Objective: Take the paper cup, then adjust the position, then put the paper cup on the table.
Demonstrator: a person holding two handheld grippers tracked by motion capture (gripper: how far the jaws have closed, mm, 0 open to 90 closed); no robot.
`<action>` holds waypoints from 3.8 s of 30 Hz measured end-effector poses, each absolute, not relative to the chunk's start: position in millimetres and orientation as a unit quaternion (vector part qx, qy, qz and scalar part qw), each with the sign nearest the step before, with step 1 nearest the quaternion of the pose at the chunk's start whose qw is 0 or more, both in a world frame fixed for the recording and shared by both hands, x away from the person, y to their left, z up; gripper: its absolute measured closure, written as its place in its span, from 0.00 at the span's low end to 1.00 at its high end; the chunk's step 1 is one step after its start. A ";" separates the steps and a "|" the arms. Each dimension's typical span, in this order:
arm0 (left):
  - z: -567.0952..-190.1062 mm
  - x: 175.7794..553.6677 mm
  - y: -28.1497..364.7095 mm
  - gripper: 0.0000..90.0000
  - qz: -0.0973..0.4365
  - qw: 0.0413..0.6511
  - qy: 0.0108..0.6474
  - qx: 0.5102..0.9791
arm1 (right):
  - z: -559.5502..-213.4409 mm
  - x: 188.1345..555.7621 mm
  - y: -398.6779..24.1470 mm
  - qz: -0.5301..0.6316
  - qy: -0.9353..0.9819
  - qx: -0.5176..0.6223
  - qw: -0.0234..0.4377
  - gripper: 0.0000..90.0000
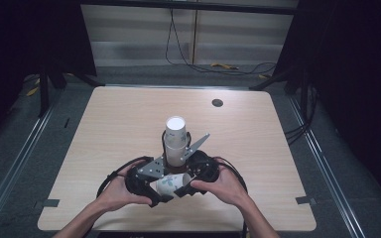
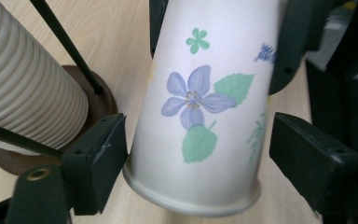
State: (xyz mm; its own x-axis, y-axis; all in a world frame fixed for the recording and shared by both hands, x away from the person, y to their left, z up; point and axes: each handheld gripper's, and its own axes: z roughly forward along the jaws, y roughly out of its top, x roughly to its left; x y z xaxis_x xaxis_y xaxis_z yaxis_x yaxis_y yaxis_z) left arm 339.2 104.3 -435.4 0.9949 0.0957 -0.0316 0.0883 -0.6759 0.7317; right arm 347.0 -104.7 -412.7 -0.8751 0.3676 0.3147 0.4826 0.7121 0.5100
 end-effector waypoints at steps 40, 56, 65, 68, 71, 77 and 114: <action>-433.8 356.2 147.9 0.19 0.009 0.500 0.136 0.855 | -421.5 346.2 -135.1 -0.401 -0.867 -0.290 0.052 0.41; -438.2 360.9 159.2 0.19 -0.005 0.540 0.161 0.826 | -424.0 346.7 -139.9 -0.441 -0.846 -0.295 0.049 0.41; -437.9 360.6 161.4 0.18 -0.003 0.554 0.169 0.815 | -422.9 347.0 -143.3 -0.466 -0.834 -0.292 0.042 0.41; -437.2 359.9 161.1 0.18 -0.009 0.560 0.170 0.811 | -421.3 345.4 -143.8 -0.471 -0.832 -0.290 0.039 0.41; -436.5 359.1 160.4 0.18 -0.013 0.565 0.169 0.807 | -420.5 344.7 -144.1 -0.476 -0.830 -0.287 0.037 0.41; -433.7 357.9 160.2 0.18 -0.013 0.570 0.167 0.805 | -419.6 343.5 -144.7 -0.487 -0.826 -0.282 0.033 0.41; -430.1 357.7 159.4 0.18 -0.030 0.589 0.164 0.791 | -419.6 341.0 -141.8 -0.554 -0.791 -0.251 0.060 0.41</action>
State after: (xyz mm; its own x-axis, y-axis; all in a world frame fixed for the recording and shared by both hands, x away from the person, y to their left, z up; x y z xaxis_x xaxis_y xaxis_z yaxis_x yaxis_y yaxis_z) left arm 357.7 159.4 -430.1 0.9442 0.2248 -0.2406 0.2950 -0.2532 0.9213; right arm 341.0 -141.8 -419.6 -0.8668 0.3310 0.3728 0.4635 0.2593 0.8473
